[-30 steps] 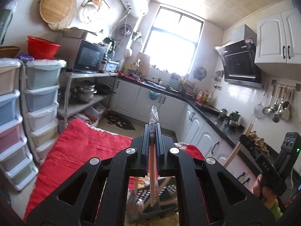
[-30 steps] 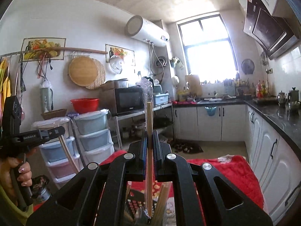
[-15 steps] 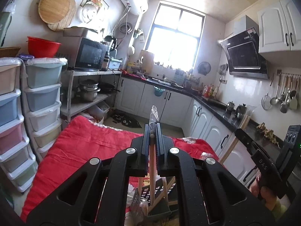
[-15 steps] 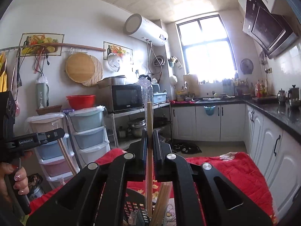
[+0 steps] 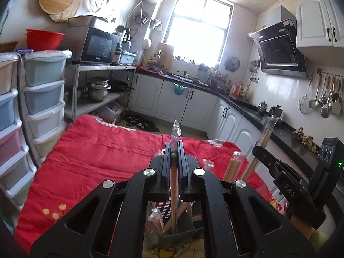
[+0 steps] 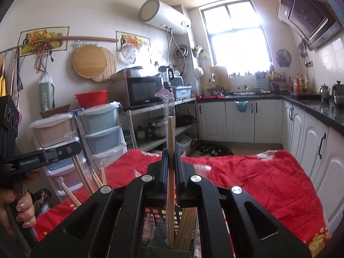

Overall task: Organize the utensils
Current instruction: 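Lower the held chopsticks into the caddy with both tools, then open both tools to release the chopsticks into the caddy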

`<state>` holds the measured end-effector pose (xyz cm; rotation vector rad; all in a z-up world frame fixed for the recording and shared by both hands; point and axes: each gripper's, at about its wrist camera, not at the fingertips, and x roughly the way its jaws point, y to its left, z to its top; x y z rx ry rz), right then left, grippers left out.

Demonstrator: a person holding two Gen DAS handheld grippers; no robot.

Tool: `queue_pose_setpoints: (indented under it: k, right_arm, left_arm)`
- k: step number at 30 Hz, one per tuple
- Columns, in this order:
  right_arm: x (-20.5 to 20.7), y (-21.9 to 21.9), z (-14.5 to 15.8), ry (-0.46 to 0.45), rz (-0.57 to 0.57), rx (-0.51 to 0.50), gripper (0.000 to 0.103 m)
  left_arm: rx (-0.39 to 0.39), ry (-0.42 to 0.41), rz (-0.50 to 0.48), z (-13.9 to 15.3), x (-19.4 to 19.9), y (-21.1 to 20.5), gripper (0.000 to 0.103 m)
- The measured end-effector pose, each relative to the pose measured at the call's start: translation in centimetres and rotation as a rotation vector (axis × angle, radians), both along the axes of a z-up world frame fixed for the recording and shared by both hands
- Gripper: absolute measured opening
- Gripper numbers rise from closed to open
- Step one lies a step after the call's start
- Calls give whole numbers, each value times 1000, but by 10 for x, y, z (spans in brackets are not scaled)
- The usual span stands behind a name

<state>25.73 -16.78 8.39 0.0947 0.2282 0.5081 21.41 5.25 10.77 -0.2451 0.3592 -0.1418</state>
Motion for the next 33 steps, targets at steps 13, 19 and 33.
queue_pose_setpoints:
  k: [13, 19, 33]
  right_arm:
    - [1, 4, -17, 104, -1, -20, 15]
    - [-7, 3, -13, 107, 2, -28, 19]
    - [-36, -7, 9, 95, 13, -53, 37]
  left_arm:
    - [1, 74, -29, -14, -1, 0, 13]
    - [-4, 74, -27, -11, -5, 3, 19]
    - [-7, 61, -33, 8, -29, 2, 65]
